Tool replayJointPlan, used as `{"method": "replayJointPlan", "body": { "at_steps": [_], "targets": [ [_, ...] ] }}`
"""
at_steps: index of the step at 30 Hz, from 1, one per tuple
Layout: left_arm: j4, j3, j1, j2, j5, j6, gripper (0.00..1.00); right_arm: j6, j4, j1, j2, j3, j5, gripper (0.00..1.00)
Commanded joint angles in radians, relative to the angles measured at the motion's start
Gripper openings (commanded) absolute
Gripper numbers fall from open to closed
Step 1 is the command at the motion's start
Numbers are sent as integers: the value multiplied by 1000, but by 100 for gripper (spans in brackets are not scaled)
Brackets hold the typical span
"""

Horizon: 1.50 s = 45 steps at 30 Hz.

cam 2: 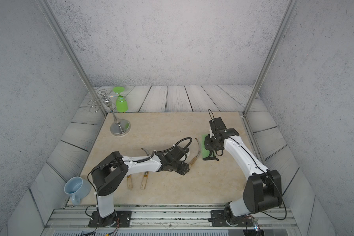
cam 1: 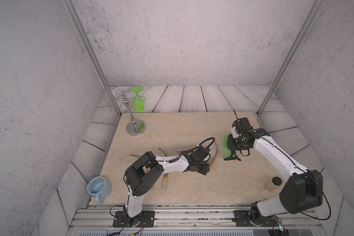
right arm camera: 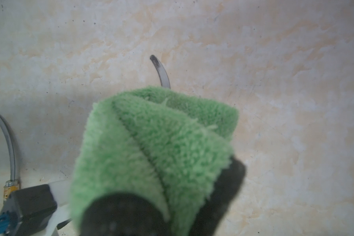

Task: Wipe small sickles with rags
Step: Wipe the small sickle at the center of the board, then adjust the small sickle at the center of the board, then wipe the small sickle at the center of the board.

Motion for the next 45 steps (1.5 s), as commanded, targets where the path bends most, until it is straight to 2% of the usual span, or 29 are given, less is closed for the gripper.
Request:
{"method": "replayJointPlan", "body": {
  "at_steps": [1, 5, 9, 19, 32, 45],
  "targets": [
    [-49, 58, 8, 53, -2, 40, 46, -8, 7, -24, -15, 3, -22, 19],
    [-66, 106, 9, 97, 4, 52, 45, -11, 13, -48, 18, 37, -39, 19],
    [-91, 144, 11, 139, 3, 59, 40, -13, 17, -63, 60, 77, -45, 20],
    [-109, 124, 11, 131, 60, 83, 12, 10, 50, -86, 239, 208, -73, 19],
    [-101, 39, 4, 71, 134, 68, 11, 5, -12, -84, 628, 474, -149, 18],
    [-91, 44, 5, 81, 137, 65, 11, -18, -158, -59, 852, 642, -150, 19]
  ]
}}
